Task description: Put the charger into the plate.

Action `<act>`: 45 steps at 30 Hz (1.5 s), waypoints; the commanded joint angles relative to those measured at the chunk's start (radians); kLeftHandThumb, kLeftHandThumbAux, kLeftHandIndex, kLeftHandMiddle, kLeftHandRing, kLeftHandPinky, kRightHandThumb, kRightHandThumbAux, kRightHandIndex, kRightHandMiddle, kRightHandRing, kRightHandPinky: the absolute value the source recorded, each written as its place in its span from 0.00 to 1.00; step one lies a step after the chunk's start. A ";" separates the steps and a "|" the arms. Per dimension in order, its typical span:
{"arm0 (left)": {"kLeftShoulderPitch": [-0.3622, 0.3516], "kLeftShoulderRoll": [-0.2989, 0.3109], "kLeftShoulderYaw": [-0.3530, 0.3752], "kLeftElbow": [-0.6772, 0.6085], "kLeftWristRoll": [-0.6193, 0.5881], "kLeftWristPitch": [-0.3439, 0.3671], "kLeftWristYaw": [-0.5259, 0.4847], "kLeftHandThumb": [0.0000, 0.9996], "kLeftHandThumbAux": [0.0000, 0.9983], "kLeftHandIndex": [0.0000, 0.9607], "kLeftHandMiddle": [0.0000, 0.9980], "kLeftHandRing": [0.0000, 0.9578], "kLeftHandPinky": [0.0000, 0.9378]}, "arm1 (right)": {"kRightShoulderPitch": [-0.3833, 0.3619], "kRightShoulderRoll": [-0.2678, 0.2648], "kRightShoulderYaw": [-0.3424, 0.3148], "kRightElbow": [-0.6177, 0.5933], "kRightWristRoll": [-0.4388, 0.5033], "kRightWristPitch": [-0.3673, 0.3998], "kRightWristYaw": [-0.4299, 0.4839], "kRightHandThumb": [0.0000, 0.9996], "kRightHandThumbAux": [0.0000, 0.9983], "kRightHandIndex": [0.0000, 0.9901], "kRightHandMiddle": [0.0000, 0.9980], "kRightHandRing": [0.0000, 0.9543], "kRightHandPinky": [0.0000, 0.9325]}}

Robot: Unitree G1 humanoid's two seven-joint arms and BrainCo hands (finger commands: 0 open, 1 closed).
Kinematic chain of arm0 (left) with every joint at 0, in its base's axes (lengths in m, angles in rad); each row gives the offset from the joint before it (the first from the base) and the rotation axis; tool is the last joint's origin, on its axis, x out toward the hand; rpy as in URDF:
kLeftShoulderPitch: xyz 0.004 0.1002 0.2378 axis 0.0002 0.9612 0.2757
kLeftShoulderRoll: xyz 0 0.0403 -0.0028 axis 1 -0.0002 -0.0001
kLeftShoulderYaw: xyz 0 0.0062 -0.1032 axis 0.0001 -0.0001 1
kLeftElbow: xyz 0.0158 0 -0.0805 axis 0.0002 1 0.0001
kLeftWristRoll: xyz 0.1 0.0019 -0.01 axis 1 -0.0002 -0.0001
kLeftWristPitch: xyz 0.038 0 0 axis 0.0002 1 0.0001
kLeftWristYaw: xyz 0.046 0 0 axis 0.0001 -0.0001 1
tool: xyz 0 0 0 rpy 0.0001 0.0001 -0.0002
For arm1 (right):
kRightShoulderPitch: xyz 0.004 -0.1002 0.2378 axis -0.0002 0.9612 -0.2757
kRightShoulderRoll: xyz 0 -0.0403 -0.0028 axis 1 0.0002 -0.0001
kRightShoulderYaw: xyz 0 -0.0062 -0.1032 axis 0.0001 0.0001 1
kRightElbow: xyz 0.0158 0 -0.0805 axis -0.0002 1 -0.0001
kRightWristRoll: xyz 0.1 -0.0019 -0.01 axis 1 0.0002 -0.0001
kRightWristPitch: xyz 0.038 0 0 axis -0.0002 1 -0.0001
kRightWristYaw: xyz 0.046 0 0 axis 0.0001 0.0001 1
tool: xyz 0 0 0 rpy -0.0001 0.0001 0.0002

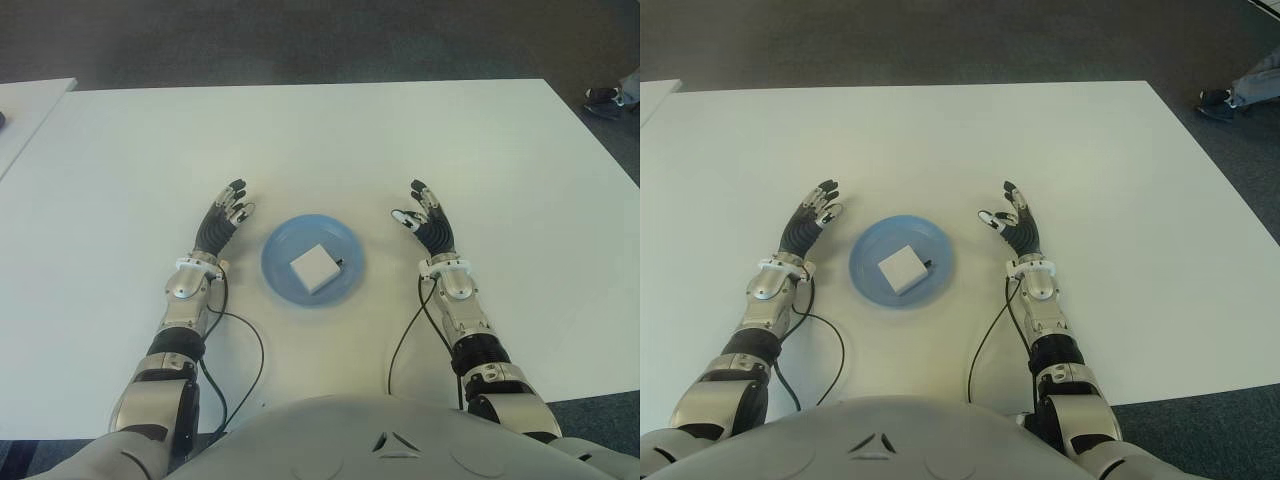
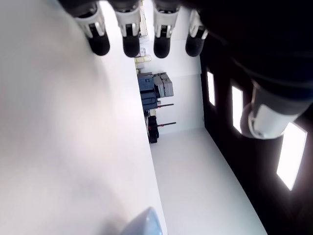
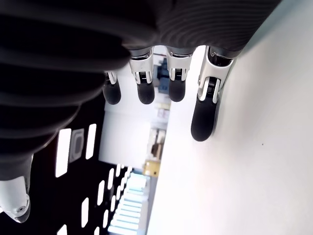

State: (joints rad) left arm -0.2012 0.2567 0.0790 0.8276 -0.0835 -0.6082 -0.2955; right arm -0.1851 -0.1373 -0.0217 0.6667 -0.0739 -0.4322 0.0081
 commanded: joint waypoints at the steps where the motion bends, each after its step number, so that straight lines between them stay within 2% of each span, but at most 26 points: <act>1: 0.022 0.001 -0.030 0.014 0.030 0.013 -0.041 0.00 0.49 0.00 0.00 0.00 0.00 | 0.067 -0.001 -0.007 0.111 0.011 0.090 0.018 0.01 0.55 0.00 0.00 0.00 0.03; 21: 0.021 0.005 -0.039 0.019 0.024 0.002 -0.061 0.00 0.50 0.00 0.00 0.00 0.00 | 0.047 0.005 -0.023 0.148 0.011 0.082 0.015 0.00 0.56 0.00 0.00 0.00 0.04; 45: 0.019 0.003 -0.036 0.029 0.010 0.001 -0.100 0.00 0.49 0.00 0.00 0.00 0.00 | 0.046 0.003 -0.016 0.133 0.009 0.080 0.037 0.05 0.56 0.00 0.00 0.02 0.07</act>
State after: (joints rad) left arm -0.2009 0.2691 0.0599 0.8331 -0.0865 -0.6314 -0.3604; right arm -0.2199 -0.1451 -0.0478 0.7172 -0.0670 -0.4431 0.0291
